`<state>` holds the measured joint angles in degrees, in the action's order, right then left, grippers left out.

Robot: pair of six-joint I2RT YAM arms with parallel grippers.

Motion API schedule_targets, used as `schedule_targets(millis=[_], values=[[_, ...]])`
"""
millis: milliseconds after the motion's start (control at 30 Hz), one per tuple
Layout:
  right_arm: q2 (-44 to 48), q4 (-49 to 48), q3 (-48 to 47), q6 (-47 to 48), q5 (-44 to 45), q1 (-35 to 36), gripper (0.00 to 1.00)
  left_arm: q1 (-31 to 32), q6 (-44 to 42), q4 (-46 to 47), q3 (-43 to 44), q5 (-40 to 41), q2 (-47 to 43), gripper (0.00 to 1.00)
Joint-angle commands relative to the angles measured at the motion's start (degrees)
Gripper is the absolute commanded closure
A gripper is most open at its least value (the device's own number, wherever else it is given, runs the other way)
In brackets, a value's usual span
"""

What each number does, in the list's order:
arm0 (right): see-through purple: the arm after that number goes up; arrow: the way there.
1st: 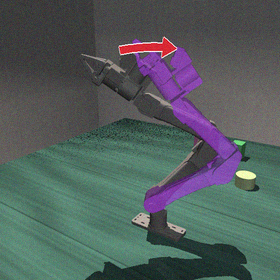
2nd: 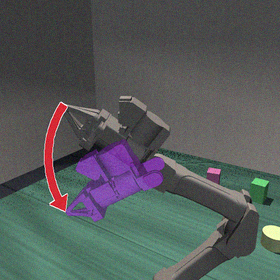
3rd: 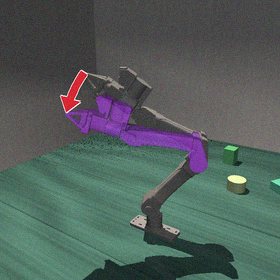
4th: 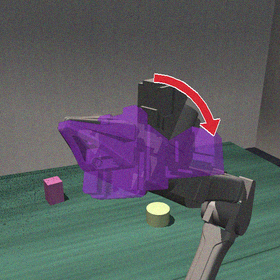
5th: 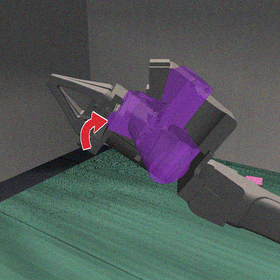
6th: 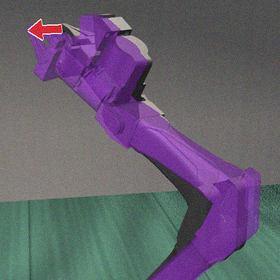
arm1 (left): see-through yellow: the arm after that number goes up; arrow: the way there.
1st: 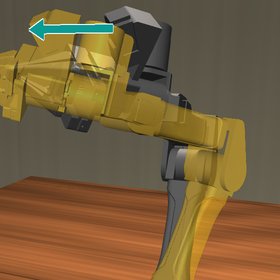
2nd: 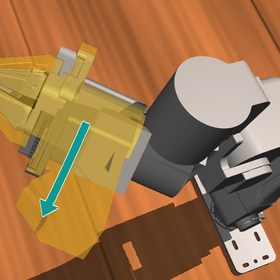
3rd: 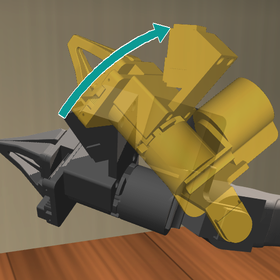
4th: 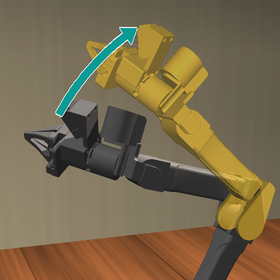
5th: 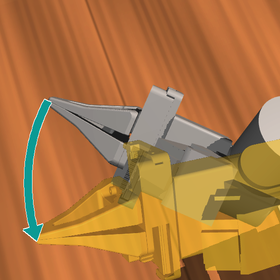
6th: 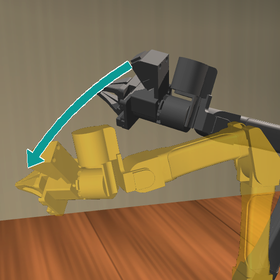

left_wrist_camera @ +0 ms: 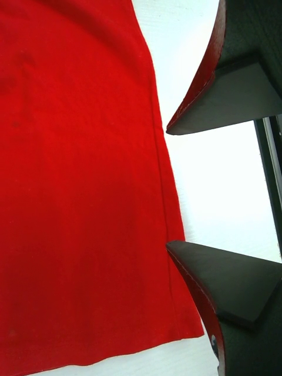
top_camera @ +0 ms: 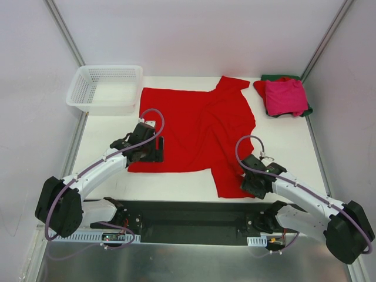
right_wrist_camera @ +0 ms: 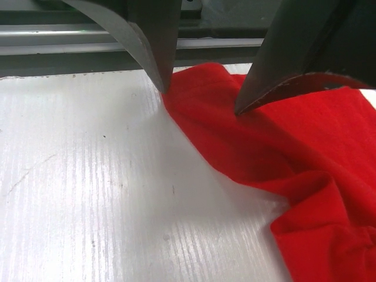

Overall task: Fold and stack the t-shirts
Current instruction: Grap the side of the flattened tshirt closest away from the robot with both arms

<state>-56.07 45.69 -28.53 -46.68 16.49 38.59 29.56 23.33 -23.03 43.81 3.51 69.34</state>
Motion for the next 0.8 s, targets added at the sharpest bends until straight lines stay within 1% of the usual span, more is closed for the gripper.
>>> schedule_targets(millis=[0, 67, 200, 300, 600, 667, 767], values=[[-1.1, 0.4, -0.9, -1.8, 2.1, 0.6, 0.47, 0.0, -0.7, 0.2, 1.9, -0.4, 0.0, 0.27], [-1.8, 0.2, -1.0, -1.4, 2.0, 0.7, 0.47, 0.0, -0.8, 0.2, 1.6, -0.1, -0.3, 0.27], [-2.7, -0.2, -1.6, -0.6, 1.3, 0.9, 0.52, 0.0, -0.8, 0.2, 1.3, 0.2, -1.1, 0.27], [-2.7, -0.3, -1.6, -0.3, 0.3, 0.8, 0.54, 0.0, -0.8, 0.2, 1.0, 0.4, -1.5, 0.27], [-2.4, -0.5, -1.5, 0.3, -3.1, 1.0, 0.55, 0.0, -0.7, 0.2, 0.4, 0.9, -2.6, 0.27], [-2.1, -0.2, -1.7, 0.6, -3.1, 0.9, 0.58, -0.1, -0.7, 0.2, 0.4, 1.0, -3.1, 0.27], [-2.0, -0.1, -2.1, 1.0, -3.4, 1.0, 0.65, 0.0, -0.4, 0.2, 0.0, 1.1, -3.6, 0.27]])
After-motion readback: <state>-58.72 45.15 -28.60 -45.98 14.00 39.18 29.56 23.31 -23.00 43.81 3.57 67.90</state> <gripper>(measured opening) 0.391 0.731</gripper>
